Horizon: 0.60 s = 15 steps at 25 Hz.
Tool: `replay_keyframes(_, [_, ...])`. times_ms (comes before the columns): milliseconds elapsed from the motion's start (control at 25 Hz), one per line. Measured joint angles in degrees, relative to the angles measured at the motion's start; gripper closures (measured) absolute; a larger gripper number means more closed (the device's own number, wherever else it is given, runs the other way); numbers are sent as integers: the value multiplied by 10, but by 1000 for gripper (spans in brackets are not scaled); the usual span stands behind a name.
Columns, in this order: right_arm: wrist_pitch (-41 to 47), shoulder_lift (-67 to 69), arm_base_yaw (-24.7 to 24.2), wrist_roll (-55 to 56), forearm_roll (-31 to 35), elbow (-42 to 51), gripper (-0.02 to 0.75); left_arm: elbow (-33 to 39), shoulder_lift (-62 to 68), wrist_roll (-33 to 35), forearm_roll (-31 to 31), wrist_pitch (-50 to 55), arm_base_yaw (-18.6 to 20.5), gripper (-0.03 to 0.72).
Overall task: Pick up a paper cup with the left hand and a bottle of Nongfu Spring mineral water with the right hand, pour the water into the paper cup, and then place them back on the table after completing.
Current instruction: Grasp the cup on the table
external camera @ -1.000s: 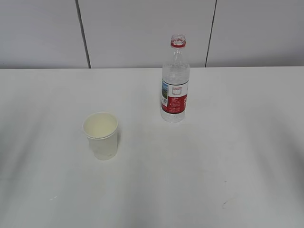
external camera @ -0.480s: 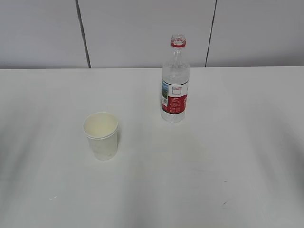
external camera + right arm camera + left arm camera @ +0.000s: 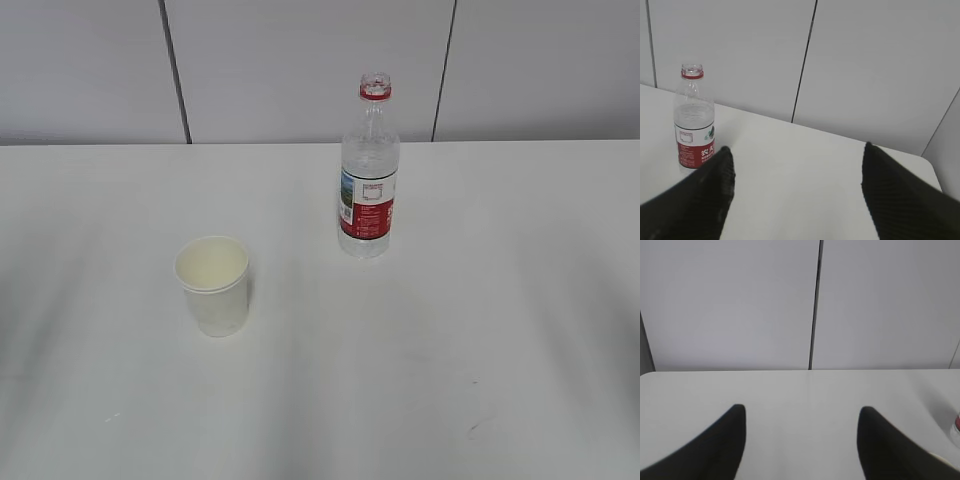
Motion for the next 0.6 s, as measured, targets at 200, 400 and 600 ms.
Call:
replay_keyframes(200, [13, -9, 31, 284, -262, 0, 150, 0, 0, 0, 0, 0, 0, 251])
replay_keyframes(400, [5, -9, 48, 499, -443, 6, 150, 0, 0, 0, 0, 0, 0, 253])
replay_keyframes(600, [-69, 1, 48, 594, -492, 49, 151, 0, 0, 0, 0, 0, 0, 254])
